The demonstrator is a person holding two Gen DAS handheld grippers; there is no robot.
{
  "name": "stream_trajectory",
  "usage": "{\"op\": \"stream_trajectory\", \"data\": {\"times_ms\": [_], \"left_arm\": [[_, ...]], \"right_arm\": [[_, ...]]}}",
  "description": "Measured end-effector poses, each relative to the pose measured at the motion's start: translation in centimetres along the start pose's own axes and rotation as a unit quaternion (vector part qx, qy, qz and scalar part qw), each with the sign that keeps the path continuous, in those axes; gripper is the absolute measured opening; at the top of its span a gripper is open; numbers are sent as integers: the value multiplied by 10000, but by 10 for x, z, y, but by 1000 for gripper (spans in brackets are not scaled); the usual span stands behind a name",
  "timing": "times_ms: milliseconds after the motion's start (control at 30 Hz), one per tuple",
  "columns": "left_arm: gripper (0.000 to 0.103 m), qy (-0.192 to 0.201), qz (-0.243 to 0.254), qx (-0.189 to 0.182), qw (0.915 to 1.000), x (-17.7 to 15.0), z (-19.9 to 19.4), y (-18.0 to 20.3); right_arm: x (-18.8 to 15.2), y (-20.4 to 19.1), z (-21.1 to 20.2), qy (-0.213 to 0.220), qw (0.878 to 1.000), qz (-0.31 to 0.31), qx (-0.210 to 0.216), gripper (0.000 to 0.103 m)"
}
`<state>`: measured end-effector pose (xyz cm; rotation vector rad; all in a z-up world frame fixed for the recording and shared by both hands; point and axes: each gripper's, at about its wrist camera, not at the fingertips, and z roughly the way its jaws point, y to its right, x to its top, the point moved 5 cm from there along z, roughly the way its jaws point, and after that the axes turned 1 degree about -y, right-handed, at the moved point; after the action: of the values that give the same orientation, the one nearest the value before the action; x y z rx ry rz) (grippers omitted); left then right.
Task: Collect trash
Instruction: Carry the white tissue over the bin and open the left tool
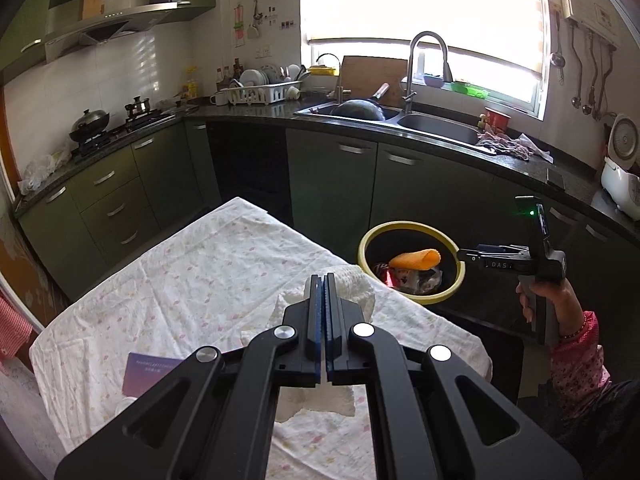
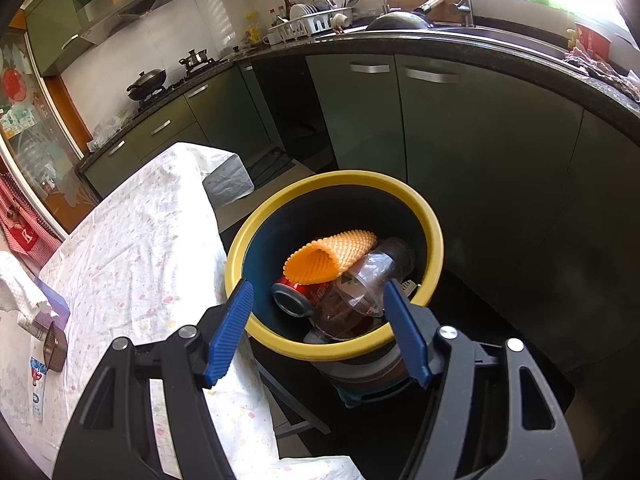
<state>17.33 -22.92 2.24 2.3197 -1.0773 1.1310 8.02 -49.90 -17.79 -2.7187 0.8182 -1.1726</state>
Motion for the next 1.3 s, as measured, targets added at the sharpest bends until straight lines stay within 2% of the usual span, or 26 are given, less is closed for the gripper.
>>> {"op": "stream_trajectory", "data": {"times_ms": [267,600,800,900,933,967,1033,1133,1233,1300], "left_arm": [[2,-61,326,-503,9982,46,68,58],[2,-479,382,-957,9935,92,191,120],[2,-832,224,-960,9916,94,274,152],[5,-1085,108,-812,9907,86,309,159],[13,-1130,71,-742,9908,84,316,160],[28,-1151,30,-710,9908,84,319,159],[49,-1086,-63,-649,9919,81,312,155],[57,-928,-39,-640,9936,75,284,145],[76,-700,-91,-586,9958,65,243,126],[83,-550,-84,-544,9970,55,209,112]], "right_arm": [[-2,32,-11,133,9995,276,-60,64],[-3,70,-7,154,9978,639,-25,64],[-6,82,0,85,9968,791,-10,64],[-8,83,-1,78,9965,834,3,67],[-7,82,-1,92,9964,840,5,67],[-8,82,-2,103,9964,840,4,68],[-9,80,-4,107,9964,836,-13,69],[-10,80,-3,62,9968,798,-65,69],[-12,77,0,6,9971,763,-62,69],[-13,73,3,-60,9974,710,-75,69]]}}
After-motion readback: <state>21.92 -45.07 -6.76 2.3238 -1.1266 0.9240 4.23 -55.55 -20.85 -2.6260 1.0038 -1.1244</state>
